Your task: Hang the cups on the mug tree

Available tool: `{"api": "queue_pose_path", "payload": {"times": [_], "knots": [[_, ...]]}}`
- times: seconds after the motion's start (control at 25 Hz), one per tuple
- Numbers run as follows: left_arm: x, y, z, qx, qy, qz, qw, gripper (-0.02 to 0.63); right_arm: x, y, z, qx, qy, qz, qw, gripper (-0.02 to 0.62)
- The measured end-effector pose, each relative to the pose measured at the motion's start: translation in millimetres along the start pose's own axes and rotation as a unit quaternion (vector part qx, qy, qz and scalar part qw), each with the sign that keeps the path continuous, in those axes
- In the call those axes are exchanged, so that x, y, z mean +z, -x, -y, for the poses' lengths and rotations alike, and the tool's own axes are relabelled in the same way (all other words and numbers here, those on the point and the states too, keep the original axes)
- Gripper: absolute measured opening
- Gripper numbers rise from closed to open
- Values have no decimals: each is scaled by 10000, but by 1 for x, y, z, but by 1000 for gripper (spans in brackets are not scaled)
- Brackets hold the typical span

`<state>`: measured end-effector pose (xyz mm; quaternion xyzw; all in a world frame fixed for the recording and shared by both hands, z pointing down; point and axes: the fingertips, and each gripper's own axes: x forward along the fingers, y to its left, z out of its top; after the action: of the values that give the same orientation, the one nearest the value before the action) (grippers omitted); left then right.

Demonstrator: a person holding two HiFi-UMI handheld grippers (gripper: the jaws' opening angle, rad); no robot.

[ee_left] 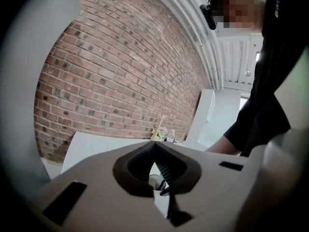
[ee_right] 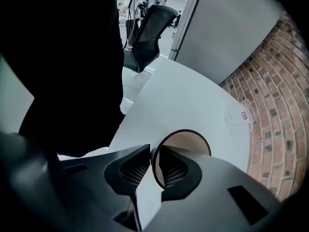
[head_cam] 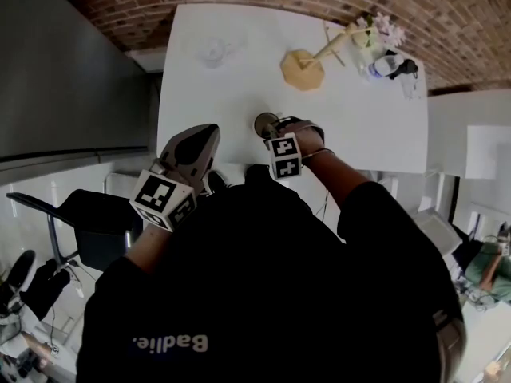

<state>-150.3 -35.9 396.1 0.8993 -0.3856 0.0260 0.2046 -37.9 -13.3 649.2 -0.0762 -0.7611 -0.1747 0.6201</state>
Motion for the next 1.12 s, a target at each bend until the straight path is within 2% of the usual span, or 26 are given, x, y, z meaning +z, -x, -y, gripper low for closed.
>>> {"api": "queue_pose_path", "payload": {"times": [0.16,0.4,0.52,0.72,0.88,1.12], "knots": [[-3,-7,-7,27,-149,58,9999,-5,-3,3,2,13,-85,151,9998,75],[-13,-29,-14,-107,-258,-143,9995,-4,-6,29,22,-232,-901,784,9926,66],[-20,-46,-15,-271,-484,-243,9982,-3,-8,46,35,-326,-1319,1152,9840,66],[-38,-80,-15,-579,-927,-503,9927,3,-10,89,63,-524,-1942,1892,9611,64],[-50,-105,-14,-894,-1284,-791,9845,100,-12,121,81,-642,-2156,2260,9478,64],[-59,-132,-15,-1295,-1778,-1047,9699,227,-15,159,95,-706,-2241,2568,9375,64]]}}
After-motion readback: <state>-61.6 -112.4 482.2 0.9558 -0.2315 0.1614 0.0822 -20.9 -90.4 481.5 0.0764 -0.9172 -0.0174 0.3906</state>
